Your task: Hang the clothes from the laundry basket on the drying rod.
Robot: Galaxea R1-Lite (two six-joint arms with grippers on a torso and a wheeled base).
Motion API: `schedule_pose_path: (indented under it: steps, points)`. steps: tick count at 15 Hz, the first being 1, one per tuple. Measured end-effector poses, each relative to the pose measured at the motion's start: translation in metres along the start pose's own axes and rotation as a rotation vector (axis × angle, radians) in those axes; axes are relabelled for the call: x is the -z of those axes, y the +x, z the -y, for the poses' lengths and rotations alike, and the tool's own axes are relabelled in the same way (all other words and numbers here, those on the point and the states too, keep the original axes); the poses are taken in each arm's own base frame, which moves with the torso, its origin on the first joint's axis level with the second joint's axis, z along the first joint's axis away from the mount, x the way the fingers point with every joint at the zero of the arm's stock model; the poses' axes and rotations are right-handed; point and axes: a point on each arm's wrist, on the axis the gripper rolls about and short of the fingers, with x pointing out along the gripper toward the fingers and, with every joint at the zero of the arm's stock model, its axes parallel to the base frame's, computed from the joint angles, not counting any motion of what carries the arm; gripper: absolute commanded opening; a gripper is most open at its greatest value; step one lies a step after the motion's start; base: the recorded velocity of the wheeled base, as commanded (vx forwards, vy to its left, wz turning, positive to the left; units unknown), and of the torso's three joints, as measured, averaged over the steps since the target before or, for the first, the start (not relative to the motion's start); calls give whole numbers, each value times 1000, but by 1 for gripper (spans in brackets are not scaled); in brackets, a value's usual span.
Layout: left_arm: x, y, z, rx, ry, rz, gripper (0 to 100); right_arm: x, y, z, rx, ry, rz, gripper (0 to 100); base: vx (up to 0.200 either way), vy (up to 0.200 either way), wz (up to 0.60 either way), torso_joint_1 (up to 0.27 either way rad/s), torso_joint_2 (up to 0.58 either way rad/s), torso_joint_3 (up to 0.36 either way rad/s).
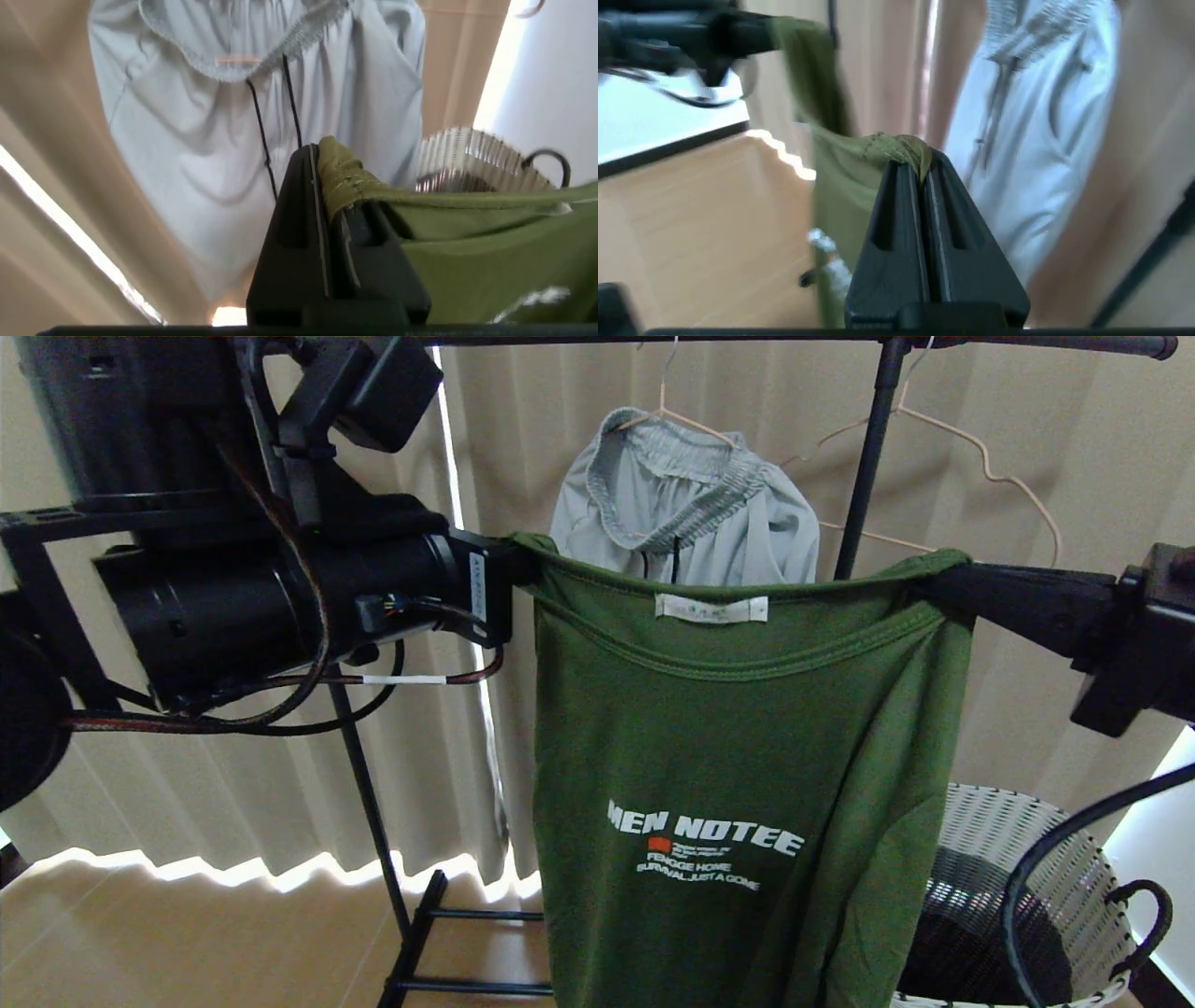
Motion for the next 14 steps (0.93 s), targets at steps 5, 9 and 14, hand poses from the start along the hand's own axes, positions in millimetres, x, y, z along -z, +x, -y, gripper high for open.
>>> schedule_pose_path:
  steps: [5, 9, 14]
  points:
    - [-16, -52, 5, 26, -4, -50, 0, -5, 52, 36, 103, -38, 66, 0, 0, 0, 0, 0, 0, 0]
    - [-18, -82, 27, 120, -31, -33, 0, -2, 84, 48, 111, -37, 62, 0, 0, 0, 0, 0, 0, 0]
    - [-17, -73, 17, -7, 6, -16, 0, 1, 84, 51, 133, -33, 36, 0, 0, 0, 0, 0, 0, 0]
